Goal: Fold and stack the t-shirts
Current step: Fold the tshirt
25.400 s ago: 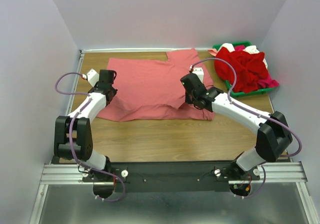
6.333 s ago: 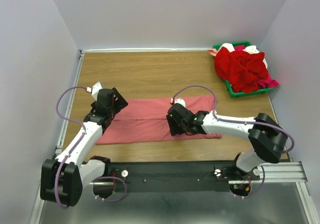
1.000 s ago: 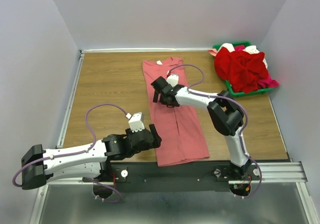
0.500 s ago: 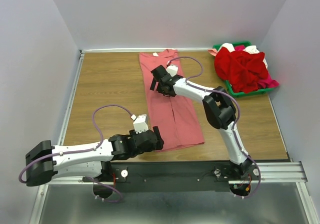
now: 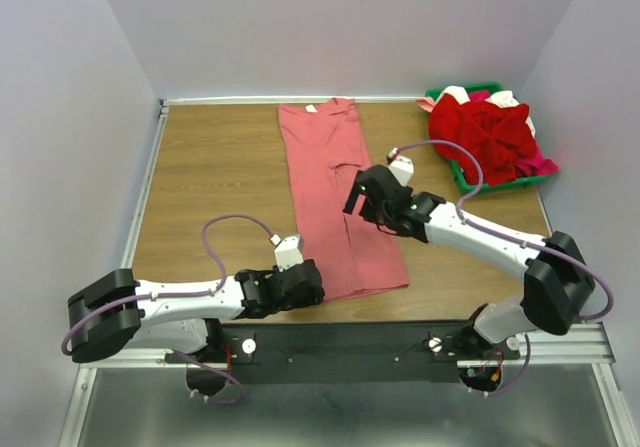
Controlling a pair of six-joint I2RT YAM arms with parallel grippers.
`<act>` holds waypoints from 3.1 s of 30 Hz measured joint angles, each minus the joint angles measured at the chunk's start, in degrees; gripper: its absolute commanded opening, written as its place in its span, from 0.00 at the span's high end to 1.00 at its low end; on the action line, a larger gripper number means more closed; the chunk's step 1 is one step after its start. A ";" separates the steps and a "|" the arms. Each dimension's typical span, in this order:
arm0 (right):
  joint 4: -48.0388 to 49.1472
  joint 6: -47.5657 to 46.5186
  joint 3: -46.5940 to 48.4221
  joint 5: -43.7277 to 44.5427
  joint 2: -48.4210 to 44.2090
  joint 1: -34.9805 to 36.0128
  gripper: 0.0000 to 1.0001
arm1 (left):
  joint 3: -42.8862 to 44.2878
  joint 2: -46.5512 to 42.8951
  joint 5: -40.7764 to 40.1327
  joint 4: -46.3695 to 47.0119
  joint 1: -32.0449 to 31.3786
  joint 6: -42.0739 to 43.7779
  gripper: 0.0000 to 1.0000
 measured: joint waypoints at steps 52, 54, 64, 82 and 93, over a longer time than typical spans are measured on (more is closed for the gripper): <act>-2.21 2.14 -39.82 -20.37 -30.91 -0.31 0.54 | -1.64 -4.17 2.60 -3.61 0.04 -2.40 1.00; -2.12 2.19 -39.89 -20.41 -30.14 -0.31 0.65 | -1.64 -3.74 2.60 -3.65 0.04 -2.43 1.00; -2.51 0.11 -40.50 -20.61 -30.27 -0.31 1.00 | -1.62 -2.95 2.82 -4.11 0.04 -2.38 1.00; -4.44 1.20 -46.34 -33.00 -44.28 0.42 1.00 | 1.29 -2.69 7.34 -9.40 -4.48 -3.45 1.00; -4.83 -0.55 -39.80 -27.08 -41.79 0.50 0.99 | 7.19 0.63 4.35 -12.20 -4.39 -4.46 1.00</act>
